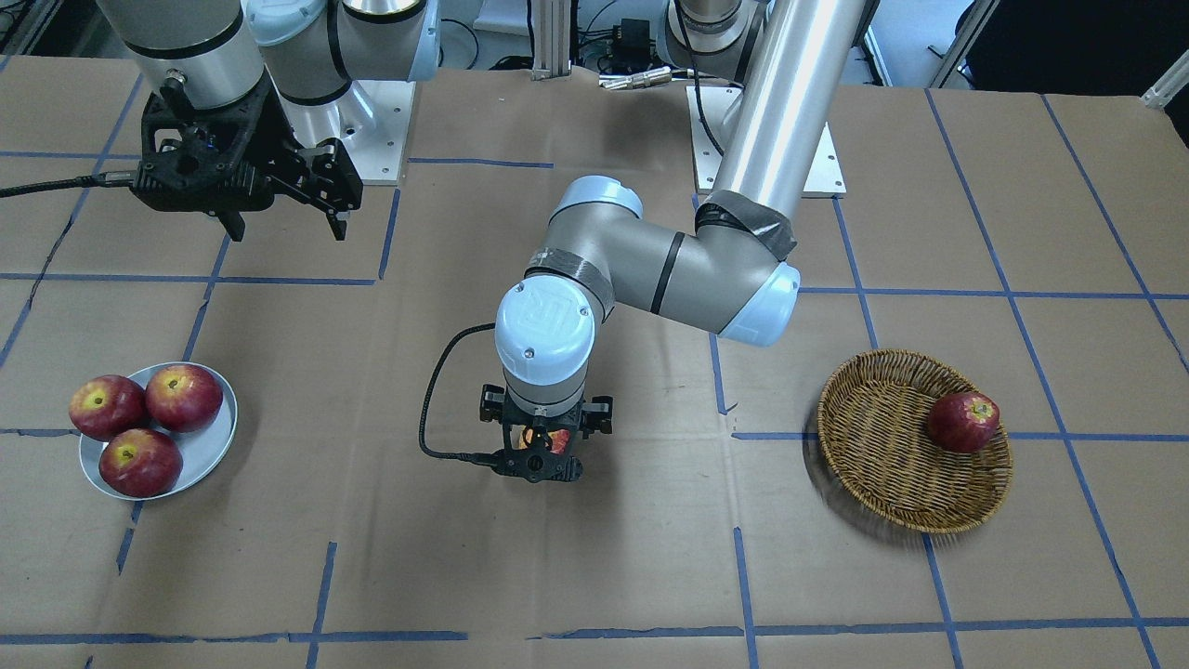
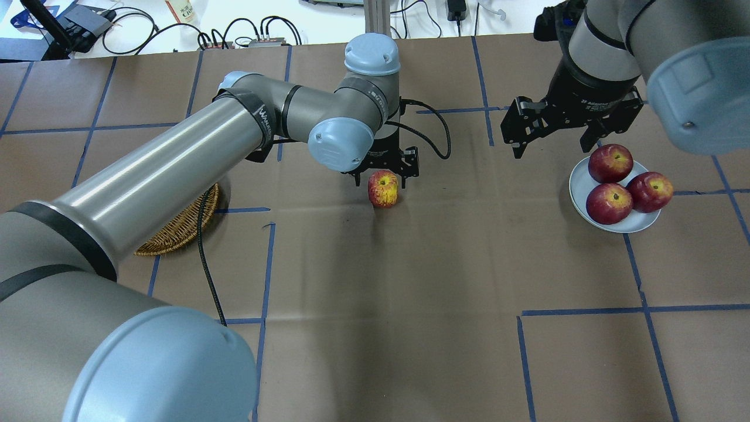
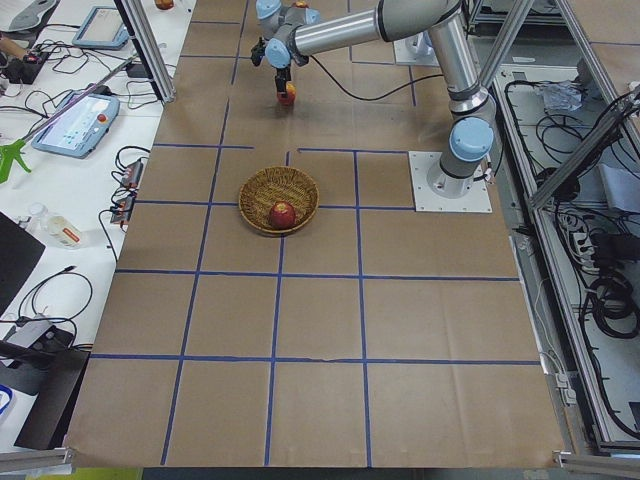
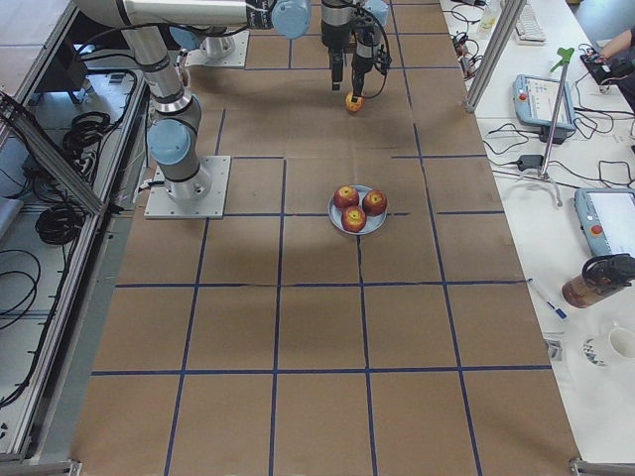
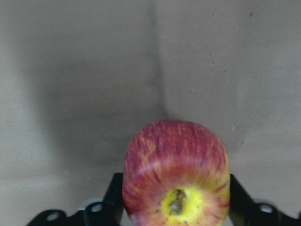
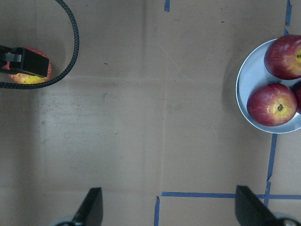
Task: Transfer apple from basket to plate
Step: 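Set the apple on the table and open the left gripper, then raise the left gripper away while the right gripper moves over the apple, then lower the right gripper and close it on the apple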
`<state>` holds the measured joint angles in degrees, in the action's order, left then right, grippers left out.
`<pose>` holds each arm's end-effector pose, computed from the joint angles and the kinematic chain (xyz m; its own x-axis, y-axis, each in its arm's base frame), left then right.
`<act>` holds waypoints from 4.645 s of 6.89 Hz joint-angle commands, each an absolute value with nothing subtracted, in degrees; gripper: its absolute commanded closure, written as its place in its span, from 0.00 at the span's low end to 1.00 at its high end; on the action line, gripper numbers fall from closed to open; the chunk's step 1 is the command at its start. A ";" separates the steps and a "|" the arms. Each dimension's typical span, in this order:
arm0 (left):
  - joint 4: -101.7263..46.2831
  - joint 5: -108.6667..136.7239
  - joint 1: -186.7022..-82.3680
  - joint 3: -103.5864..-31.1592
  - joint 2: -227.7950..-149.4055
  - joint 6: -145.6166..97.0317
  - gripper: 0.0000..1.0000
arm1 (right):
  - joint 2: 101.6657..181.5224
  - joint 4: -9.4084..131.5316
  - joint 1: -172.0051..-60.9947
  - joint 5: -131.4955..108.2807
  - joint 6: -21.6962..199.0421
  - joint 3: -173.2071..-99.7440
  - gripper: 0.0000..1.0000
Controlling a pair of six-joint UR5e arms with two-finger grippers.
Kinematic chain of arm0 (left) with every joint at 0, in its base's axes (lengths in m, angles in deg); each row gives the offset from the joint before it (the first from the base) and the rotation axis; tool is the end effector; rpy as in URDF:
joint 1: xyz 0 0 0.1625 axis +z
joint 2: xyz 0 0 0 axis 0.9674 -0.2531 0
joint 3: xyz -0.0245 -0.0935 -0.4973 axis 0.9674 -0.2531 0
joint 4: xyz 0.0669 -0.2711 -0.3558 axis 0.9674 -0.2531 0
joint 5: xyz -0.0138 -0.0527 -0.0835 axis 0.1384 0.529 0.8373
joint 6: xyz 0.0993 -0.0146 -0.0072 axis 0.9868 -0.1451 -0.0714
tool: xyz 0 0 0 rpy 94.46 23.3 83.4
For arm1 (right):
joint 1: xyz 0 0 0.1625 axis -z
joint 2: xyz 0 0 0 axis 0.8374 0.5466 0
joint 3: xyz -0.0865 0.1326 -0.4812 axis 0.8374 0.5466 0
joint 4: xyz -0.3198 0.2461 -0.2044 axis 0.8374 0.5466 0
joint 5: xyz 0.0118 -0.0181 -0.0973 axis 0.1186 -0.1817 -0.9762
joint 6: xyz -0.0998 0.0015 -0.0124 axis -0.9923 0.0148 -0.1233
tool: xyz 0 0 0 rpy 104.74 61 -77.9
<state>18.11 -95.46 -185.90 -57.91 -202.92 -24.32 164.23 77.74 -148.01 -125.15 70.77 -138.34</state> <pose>-0.3958 -0.6653 0.2872 -0.9951 0.0988 0.0083 0.0991 0.9892 0.1079 0.1425 -0.5092 0.5524 -0.9990 -0.0442 0.0095 -0.0444 0.9988 -0.0190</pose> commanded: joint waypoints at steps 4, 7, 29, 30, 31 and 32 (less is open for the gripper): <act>-7.53 -96.01 -168.20 -57.26 -178.20 -7.33 0.01 | 163.72 79.40 -148.27 -125.07 71.29 -138.05 0.00; -12.52 -100.12 -163.85 -57.17 -171.67 -1.66 0.01 | 157.34 83.44 -155.08 -124.36 78.20 -133.86 0.00; -14.36 -98.21 -163.93 -57.53 -168.39 -1.04 0.01 | 130.74 109.40 -169.90 -129.29 98.19 -130.95 0.37; -14.36 -98.21 -163.93 -57.53 -168.30 -1.12 0.01 | 135.63 102.94 -168.94 -129.20 97.14 -129.71 0.37; -14.36 -98.21 -163.93 -57.53 -168.30 -1.04 0.01 | 140.03 97.83 -166.14 -129.20 94.09 -129.79 0.37; -14.36 -98.21 -163.93 -57.61 -168.30 -1.04 0.01 | 144.08 94.74 -161.16 -129.11 87.18 -130.83 0.37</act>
